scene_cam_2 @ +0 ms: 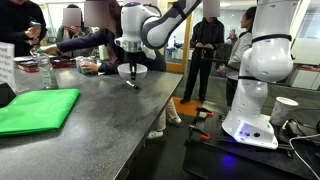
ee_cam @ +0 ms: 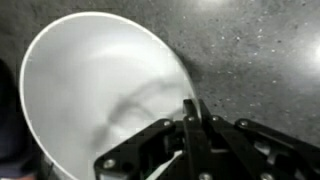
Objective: Move the white bowl to the left
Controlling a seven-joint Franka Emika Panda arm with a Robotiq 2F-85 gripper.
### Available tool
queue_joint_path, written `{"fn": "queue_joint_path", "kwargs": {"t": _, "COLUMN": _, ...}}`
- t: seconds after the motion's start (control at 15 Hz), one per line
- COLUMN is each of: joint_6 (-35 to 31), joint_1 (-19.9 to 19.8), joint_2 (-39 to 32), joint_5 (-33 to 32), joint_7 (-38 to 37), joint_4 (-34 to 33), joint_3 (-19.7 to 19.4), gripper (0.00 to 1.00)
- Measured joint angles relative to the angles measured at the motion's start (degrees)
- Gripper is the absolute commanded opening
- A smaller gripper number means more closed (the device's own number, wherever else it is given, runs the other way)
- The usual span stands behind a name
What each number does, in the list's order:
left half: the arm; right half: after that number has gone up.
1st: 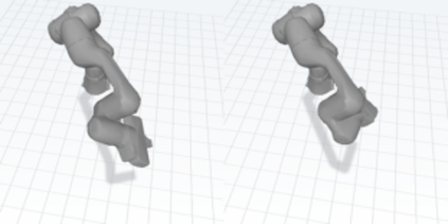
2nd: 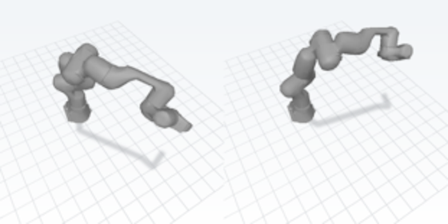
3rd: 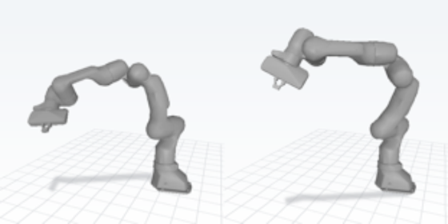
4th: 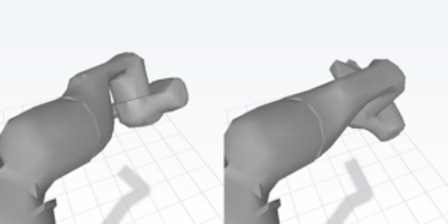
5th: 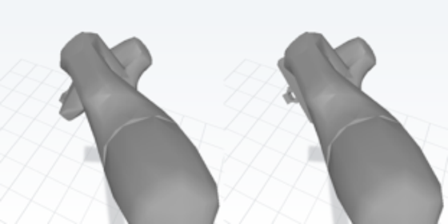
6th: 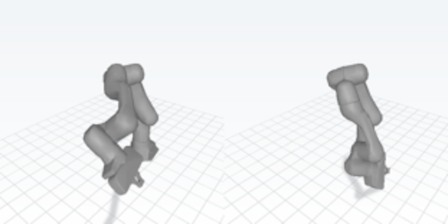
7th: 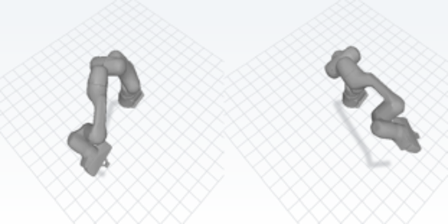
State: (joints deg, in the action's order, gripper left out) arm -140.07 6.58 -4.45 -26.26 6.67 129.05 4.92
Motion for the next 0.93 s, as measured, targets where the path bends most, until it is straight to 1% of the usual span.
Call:
{"fn": "queue_joint_path", "kwargs": {"t": 0.13, "joint_6": -4.1, "joint_1": 0.6, "joint_2": -0.1, "joint_5": 0.1, "joint_7": 2.8, "joint_4": 1.6, "joint_3": 1.4, "gripper": 0.01}}
{"fn": "queue_joint_path", "kwargs": {"t": 0.27, "joint_6": -6.2, "joint_1": 1.3, "joint_2": -0.7, "joint_5": 0.1, "joint_7": 5.3, "joint_4": 2.6, "joint_3": 2.6, "gripper": 0.01}}
{"fn": "queue_joint_path", "kwargs": {"t": 0.53, "joint_6": -6.2, "joint_1": 2.0, "joint_2": -2.9, "joint_5": 2.2, "joint_7": 11.6, "joint_4": 2.3, "joint_3": 4.6, "gripper": 0.01}}
{"fn": "queue_joint_path", "kwargs": {"t": 0.8, "joint_6": -6.2, "joint_1": 2.3, "joint_2": -5.9, "joint_5": 1.9, "joint_7": 15.8, "joint_4": -0.1, "joint_3": 5.0, "gripper": 0.01}}
{"fn": "queue_joint_path", "kwargs": {"t": 0.87, "joint_6": -6.2, "joint_1": 2.3, "joint_2": -6.6, "joint_5": 1.1, "joint_7": 15.8, "joint_4": -0.9, "joint_3": 5.0, "gripper": 0.3}}
{"fn": "queue_joint_path", "kwargs": {"t": 0.93, "joint_6": -6.2, "joint_1": 2.4, "joint_2": -7.2, "joint_5": 0.3, "joint_7": 15.8, "joint_4": -1.6, "joint_3": 5.0, "gripper": 0.32}}
